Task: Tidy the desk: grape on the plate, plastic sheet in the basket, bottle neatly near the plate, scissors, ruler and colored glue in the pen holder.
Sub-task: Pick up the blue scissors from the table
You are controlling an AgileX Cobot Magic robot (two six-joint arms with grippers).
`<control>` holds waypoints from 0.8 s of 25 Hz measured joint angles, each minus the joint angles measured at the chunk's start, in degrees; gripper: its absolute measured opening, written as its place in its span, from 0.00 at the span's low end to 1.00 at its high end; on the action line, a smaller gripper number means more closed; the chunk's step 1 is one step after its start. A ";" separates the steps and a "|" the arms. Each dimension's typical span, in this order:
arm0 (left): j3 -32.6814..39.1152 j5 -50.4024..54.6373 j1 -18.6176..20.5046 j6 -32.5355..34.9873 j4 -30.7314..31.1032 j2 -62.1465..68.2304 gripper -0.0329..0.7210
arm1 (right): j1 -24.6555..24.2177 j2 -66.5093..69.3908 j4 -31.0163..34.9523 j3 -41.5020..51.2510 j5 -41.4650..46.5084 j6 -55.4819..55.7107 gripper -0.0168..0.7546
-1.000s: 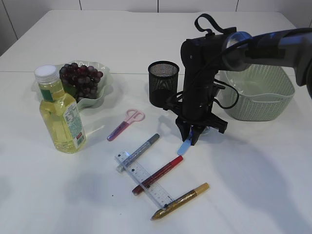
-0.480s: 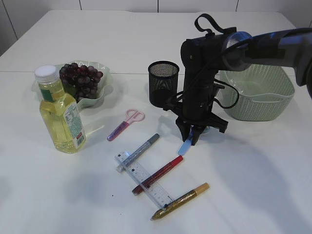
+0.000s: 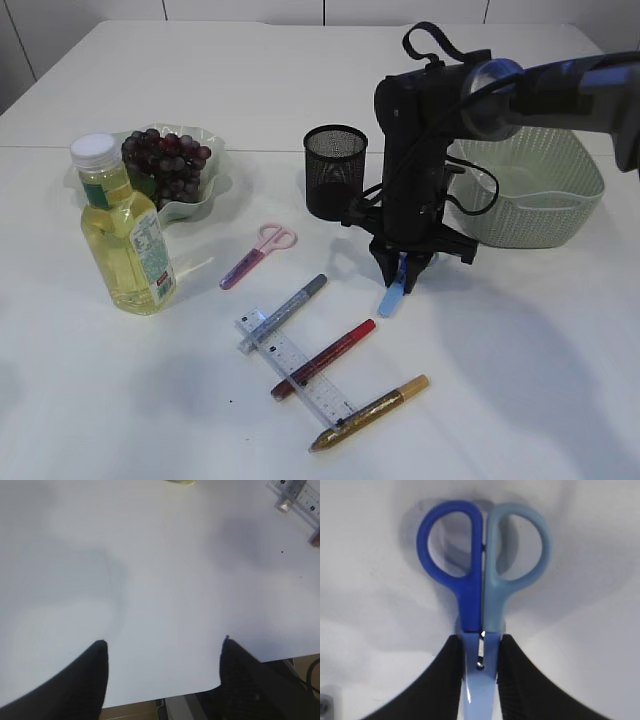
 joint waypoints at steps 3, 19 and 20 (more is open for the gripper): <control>0.00 -0.04 0.00 0.00 0.00 0.00 0.71 | 0.00 -1.07 -0.09 0.00 0.12 -2.07 0.27; 0.00 -0.13 0.00 0.00 0.00 0.00 0.71 | -0.13 -5.93 0.94 -2.12 -0.77 -21.79 0.26; 0.00 -0.13 0.00 0.00 0.00 0.00 0.71 | -0.24 -6.16 1.29 -2.57 -1.06 -23.00 0.26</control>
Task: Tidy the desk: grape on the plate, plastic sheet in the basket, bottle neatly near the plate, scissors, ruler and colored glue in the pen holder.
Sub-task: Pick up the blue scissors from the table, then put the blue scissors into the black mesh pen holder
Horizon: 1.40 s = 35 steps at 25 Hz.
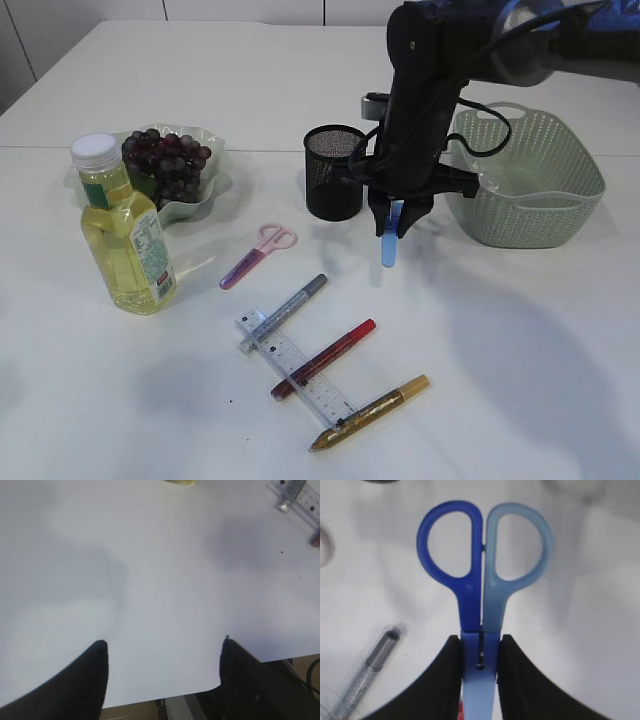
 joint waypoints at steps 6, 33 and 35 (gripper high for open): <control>0.00 0.00 0.00 0.00 0.00 0.00 0.71 | -2.67 -0.61 7.63 -2.87 -1.39 -8.68 0.26; 0.00 2.37 0.00 0.00 -1.10 0.00 0.71 | -11.71 0.27 47.04 -6.40 -24.08 -75.79 0.26; 0.00 2.37 0.00 0.00 -1.10 0.00 0.71 | -11.71 1.82 51.81 -6.45 -24.80 -81.98 0.26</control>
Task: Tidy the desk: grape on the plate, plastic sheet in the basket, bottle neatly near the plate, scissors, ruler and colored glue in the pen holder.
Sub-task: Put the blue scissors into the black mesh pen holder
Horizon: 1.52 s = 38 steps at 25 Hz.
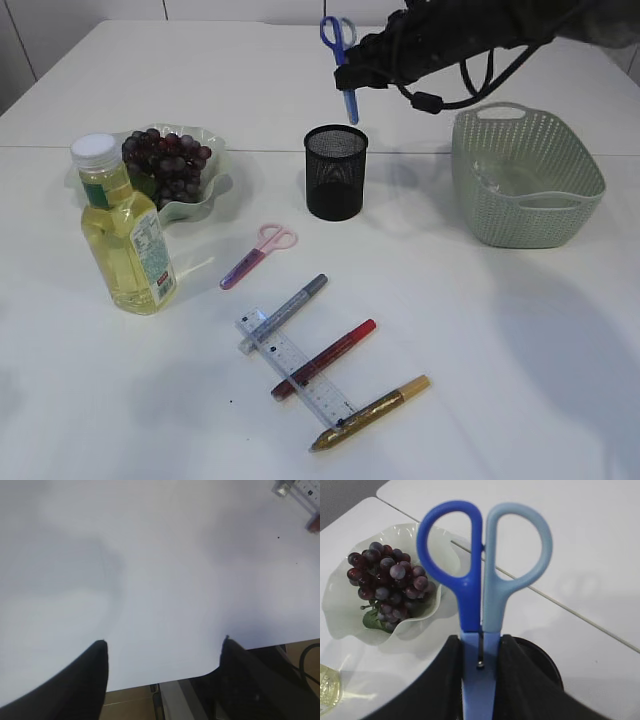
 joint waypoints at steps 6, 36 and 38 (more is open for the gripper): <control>0.00 1.57 0.00 0.78 0.00 0.00 0.71 | 0.00 5.08 15.99 0.00 -1.02 -19.90 0.26; 0.00 2.54 0.00 1.16 -0.14 0.00 0.71 | -0.24 6.92 21.83 0.00 -0.13 -34.06 0.38; 0.00 2.54 0.00 1.16 -0.22 0.00 0.71 | -0.37 6.22 21.68 0.00 -0.13 -32.95 0.38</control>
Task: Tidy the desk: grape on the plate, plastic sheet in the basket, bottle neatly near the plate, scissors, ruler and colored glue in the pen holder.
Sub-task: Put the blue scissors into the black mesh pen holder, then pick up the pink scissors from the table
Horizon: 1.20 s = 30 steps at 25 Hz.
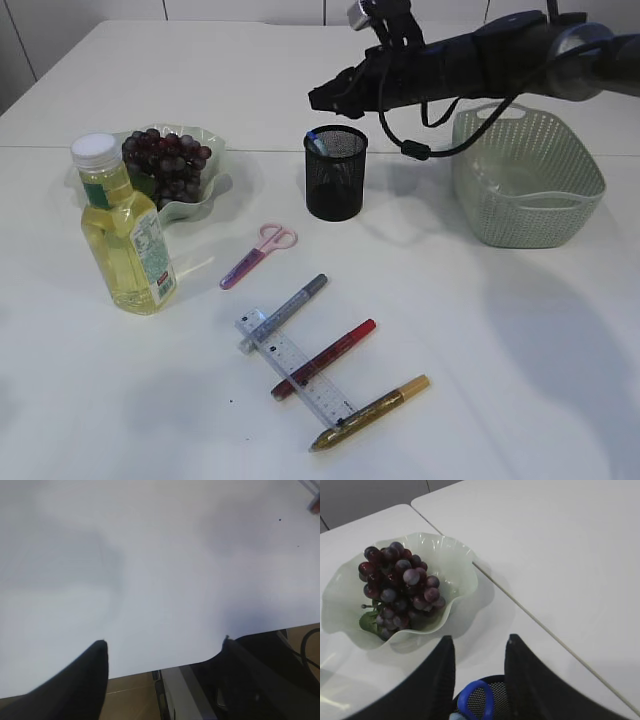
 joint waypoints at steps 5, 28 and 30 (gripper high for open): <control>0.00 0.00 0.00 0.00 0.00 0.00 0.71 | 0.00 -4.90 -8.09 0.00 0.10 7.95 0.40; -2.00 -3.38 0.00 1.20 1.06 0.00 0.71 | 4.94 -28.66 -61.52 8.45 29.48 72.41 0.40; -4.91 -3.38 0.00 2.15 0.82 0.00 0.71 | 4.94 -31.63 -62.02 11.56 29.59 73.28 0.40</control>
